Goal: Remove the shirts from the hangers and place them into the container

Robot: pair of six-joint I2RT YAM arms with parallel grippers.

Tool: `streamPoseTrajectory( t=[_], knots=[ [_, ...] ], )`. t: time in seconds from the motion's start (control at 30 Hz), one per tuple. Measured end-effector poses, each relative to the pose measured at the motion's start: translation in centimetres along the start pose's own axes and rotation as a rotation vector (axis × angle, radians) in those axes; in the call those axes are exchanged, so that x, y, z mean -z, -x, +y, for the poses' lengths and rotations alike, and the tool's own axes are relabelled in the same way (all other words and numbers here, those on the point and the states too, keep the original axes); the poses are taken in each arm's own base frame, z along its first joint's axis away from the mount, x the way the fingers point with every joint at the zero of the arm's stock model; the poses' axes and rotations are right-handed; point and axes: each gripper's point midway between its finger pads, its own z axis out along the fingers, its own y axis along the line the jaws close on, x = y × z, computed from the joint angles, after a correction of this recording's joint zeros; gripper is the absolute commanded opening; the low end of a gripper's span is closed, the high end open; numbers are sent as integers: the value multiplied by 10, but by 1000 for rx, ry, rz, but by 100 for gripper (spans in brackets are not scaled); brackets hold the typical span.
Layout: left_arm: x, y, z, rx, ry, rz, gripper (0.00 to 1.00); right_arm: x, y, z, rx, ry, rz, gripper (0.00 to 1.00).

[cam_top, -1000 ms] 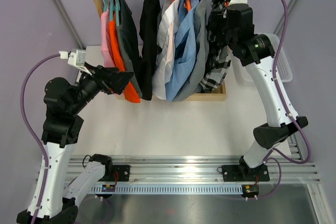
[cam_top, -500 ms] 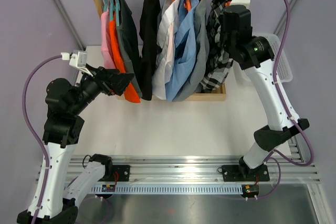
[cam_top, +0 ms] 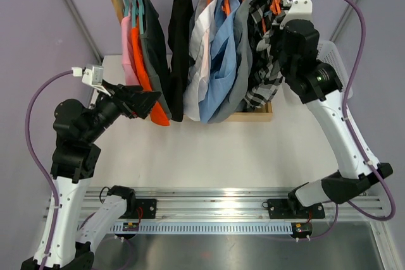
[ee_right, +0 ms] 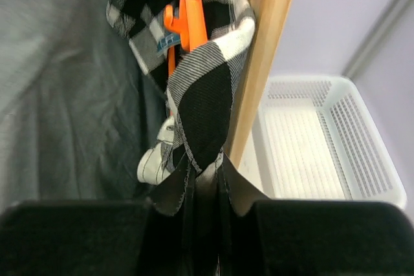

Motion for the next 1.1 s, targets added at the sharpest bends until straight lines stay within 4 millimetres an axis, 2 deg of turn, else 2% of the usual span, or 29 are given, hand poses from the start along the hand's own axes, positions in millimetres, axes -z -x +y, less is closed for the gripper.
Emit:
streamPoseTrajectory(
  t=[0.2,0.3,0.53,0.6,0.7,0.87,0.97,1.1],
  knots=[
    [-3,-8,6,11,4,13,99,23,40,4,-20,112,-152,0],
    [-6,-9,7,15,3,16,99,28,51,5,-5,137,-185,0],
    [-9,-5,1,15,-33,8,99,36,58,3,5,143,-129,0],
    [-10,-3,-6,18,-62,7,99,43,53,-2,-14,133,-96,0],
    [-12,2,-22,21,-131,5,99,63,41,-16,-57,113,-53,0],
    [-21,4,-63,26,-281,32,99,122,19,-48,-120,128,16,0],
    [-32,-10,-98,41,-390,96,99,153,8,-58,-141,168,55,0],
    [-58,-30,-141,39,-489,175,99,190,-7,-68,-154,230,111,0]
  ],
)
